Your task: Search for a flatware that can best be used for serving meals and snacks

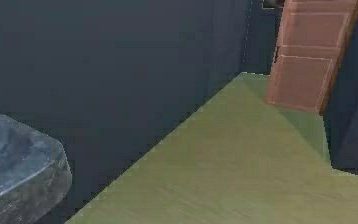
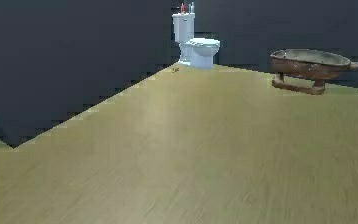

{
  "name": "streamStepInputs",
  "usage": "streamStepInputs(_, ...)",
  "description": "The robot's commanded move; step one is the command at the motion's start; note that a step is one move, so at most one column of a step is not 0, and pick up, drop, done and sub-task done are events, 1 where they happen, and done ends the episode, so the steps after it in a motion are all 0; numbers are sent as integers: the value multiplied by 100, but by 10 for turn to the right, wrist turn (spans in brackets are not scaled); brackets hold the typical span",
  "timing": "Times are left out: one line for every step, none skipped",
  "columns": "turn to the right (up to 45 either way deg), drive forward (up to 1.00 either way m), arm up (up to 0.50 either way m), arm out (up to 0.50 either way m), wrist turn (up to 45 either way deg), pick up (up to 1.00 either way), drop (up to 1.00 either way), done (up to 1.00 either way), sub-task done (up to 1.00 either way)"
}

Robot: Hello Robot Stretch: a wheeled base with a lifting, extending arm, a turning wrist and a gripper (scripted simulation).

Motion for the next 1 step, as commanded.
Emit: streamStepInputs(-450,0,0,0,0,0,0,0,0)
